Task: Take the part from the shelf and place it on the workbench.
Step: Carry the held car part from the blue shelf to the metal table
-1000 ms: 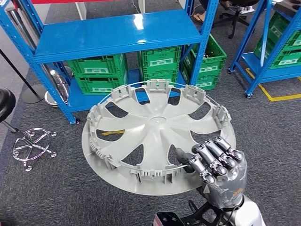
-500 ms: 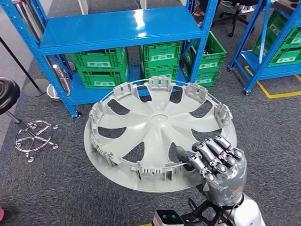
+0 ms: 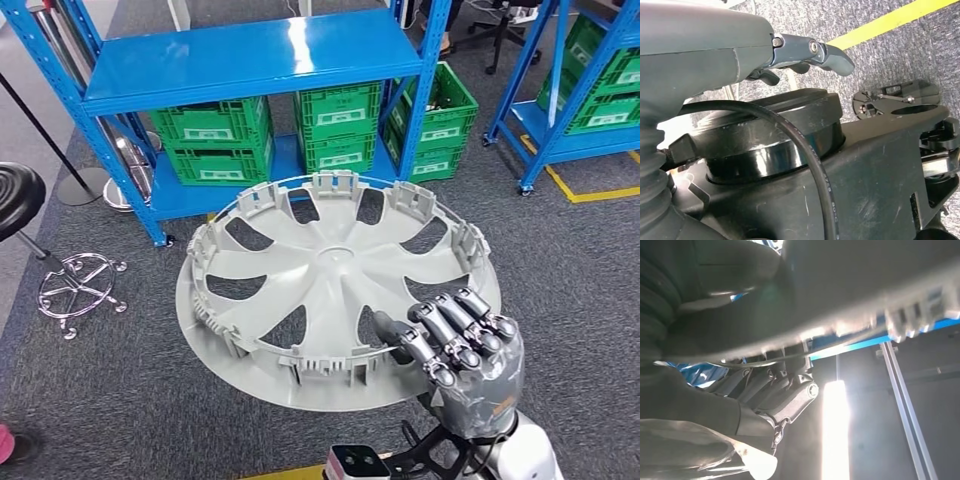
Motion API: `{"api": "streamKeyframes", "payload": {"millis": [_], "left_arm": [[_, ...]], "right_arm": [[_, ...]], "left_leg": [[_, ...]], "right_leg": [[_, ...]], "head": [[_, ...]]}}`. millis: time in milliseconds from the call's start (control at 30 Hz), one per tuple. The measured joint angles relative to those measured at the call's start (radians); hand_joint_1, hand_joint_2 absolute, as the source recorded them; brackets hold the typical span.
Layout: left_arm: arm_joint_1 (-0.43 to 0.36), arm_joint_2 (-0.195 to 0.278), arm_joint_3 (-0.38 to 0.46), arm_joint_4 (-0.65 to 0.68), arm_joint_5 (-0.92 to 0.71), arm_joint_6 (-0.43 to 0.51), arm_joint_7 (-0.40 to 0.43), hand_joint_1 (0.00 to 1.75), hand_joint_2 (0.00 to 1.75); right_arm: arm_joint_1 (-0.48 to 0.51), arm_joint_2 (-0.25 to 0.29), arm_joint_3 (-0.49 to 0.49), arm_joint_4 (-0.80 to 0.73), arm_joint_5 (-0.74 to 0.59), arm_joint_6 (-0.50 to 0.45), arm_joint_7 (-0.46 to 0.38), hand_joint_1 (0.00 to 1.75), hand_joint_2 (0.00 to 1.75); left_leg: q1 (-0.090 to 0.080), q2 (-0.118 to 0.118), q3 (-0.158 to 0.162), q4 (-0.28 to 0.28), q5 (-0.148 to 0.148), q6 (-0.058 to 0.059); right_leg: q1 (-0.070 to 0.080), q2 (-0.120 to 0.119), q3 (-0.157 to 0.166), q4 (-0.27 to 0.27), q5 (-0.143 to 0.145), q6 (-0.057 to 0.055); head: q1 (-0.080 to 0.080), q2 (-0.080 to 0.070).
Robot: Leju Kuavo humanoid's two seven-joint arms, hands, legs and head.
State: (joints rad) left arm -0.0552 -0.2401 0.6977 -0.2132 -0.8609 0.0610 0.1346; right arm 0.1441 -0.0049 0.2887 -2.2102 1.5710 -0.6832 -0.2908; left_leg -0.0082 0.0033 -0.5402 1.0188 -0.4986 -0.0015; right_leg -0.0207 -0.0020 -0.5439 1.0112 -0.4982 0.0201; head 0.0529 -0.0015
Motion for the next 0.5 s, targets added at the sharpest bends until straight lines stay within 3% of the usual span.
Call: {"api": "streamKeyframes", "payload": {"millis": [67, 133, 167, 200, 233, 333, 400, 500], "left_arm": [[-0.002, 0.001, 0.0, 0.0, 0.001, -0.004, -0.001, 0.0, 1.75], [-0.007, 0.002, 0.0, 0.0, 0.002, -0.009, -0.004, 0.0, 1.75], [-0.008, 0.003, 0.0, 0.0, 0.002, -0.012, -0.005, 0.0, 1.75], [-0.009, 0.003, 0.0, 0.0, 0.002, -0.013, -0.005, 0.0, 1.75], [-0.009, 0.003, 0.0, 0.0, 0.0, -0.013, -0.004, 0.0, 1.75], [-0.004, 0.004, 0.0, 0.0, -0.007, -0.009, 0.002, 0.0, 1.75], [-0.001, 0.005, 0.0, 0.0, -0.009, -0.006, 0.002, 0.0, 1.75], [0.0, 0.005, 0.0, 0.0, -0.01, -0.004, 0.002, 0.0, 1.75]], "right_arm": [[-0.002, 0.007, -0.002, 0.003, 0.0, 0.0, -0.005, 1.75, 1.75], [-0.003, 0.012, -0.003, 0.006, 0.001, 0.0, -0.007, 1.75, 1.75], [-0.004, 0.014, -0.004, 0.008, 0.001, 0.0, -0.009, 1.75, 1.75], [-0.004, 0.015, -0.005, 0.009, 0.001, 0.0, -0.012, 1.75, 1.75], [-0.004, 0.017, -0.005, 0.009, 0.001, 0.0, -0.014, 1.75, 1.75], [-0.006, 0.02, -0.007, 0.01, 0.001, 0.0, -0.016, 1.75, 1.75], [-0.008, 0.021, -0.008, 0.009, 0.001, 0.0, -0.012, 1.75, 1.75], [-0.012, 0.021, -0.008, 0.01, 0.0, 0.0, 0.001, 1.75, 1.75]], "left_leg": [[0.002, -0.001, -0.031, 0.082, -0.058, -0.01], [0.002, -0.001, -0.075, 0.212, -0.125, -0.015], [0.002, -0.001, -0.085, 0.255, -0.139, -0.015], [0.002, -0.001, -0.079, 0.263, -0.133, -0.013], [0.002, -0.001, -0.056, 0.229, -0.109, -0.009], [0.0, -0.003, 0.036, 0.041, -0.026, 0.009], [-0.002, -0.003, 0.051, -0.014, -0.023, 0.012], [-0.003, -0.005, 0.041, -0.025, -0.021, 0.007]], "right_leg": [[-0.001, -0.003, -0.006, -0.002, 0.007, -0.013], [0.002, -0.004, -0.016, -0.001, 0.013, -0.021], [0.004, -0.004, -0.02, -0.001, 0.016, -0.023], [0.005, -0.004, -0.023, 0.0, 0.018, -0.024], [0.007, -0.003, -0.025, 0.0, 0.021, -0.024], [0.013, -0.001, -0.032, 0.002, 0.029, -0.018], [0.016, -0.001, -0.045, 0.006, 0.035, -0.014], [0.018, -0.004, -0.057, 0.007, 0.043, -0.022]], "head": [[-0.002, 0.0], [-0.003, 0.0], [-0.004, 0.0], [-0.004, 0.0], [-0.004, 0.0], [-0.003, 0.0], [-0.002, 0.0], [0.0, 0.0]]}}
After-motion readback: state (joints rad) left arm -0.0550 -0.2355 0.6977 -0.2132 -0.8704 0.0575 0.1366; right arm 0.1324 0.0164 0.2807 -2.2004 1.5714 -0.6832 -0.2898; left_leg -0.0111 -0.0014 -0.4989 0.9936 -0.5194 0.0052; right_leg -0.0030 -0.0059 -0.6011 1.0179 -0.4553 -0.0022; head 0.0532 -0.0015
